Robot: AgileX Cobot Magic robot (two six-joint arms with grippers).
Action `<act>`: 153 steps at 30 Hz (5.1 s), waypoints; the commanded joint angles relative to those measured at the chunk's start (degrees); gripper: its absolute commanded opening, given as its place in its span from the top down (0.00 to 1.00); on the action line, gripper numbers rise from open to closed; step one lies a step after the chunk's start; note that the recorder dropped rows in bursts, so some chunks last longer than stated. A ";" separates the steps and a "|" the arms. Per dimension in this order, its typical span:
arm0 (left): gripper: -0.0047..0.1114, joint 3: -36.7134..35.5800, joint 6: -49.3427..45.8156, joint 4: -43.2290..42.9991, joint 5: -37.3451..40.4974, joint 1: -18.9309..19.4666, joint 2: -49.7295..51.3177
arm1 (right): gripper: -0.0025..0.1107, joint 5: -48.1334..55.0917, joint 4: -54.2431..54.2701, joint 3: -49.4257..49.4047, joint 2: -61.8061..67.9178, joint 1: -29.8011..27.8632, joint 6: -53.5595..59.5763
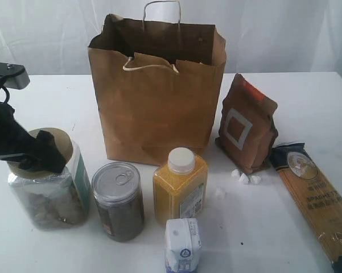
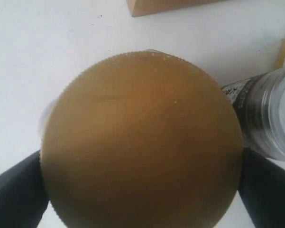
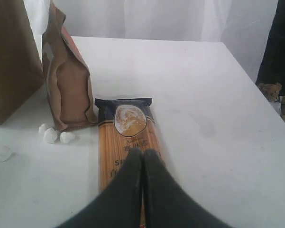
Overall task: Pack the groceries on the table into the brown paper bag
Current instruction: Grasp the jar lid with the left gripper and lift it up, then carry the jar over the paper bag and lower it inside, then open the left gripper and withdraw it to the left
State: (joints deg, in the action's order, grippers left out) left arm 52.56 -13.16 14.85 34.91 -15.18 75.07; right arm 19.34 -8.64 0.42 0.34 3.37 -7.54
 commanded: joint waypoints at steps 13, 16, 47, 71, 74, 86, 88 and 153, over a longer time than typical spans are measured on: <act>0.96 0.41 0.15 -2.35 -0.34 -0.25 -0.22 | 0.98 -0.06 0.11 -0.42 -0.34 0.22 -0.14; 0.96 2.64 0.15 -2.26 1.24 -0.25 -2.32 | 0.98 -0.06 0.11 -0.42 -0.34 0.22 -0.14; 0.96 42.34 -7.71 13.06 9.06 -0.36 -6.22 | 0.98 -0.06 0.11 -0.42 -0.34 0.22 -0.14; 0.96 57.87 -20.11 21.04 -0.60 -6.90 15.67 | 0.98 -0.06 0.11 -0.42 -0.34 0.22 -0.14; 0.96 57.87 -20.08 20.94 -0.48 -6.90 17.05 | 0.98 -0.06 0.11 -0.42 -0.34 0.22 -0.14; 0.96 57.87 -20.22 20.70 1.67 -6.90 21.46 | 0.98 -0.06 0.11 -0.42 -0.34 0.22 -0.14; 0.96 57.87 -20.07 20.14 3.81 -6.90 21.81 | 0.98 -0.06 0.11 -0.42 -0.34 0.22 -0.14; 0.06 54.86 -2.50 11.75 19.97 -6.90 14.28 | 0.98 -0.06 0.11 -0.42 -0.34 0.22 -0.14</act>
State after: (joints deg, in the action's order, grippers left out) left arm 107.39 -17.53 25.60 52.12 -21.97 92.35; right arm 19.34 -8.64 0.42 0.34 3.37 -7.54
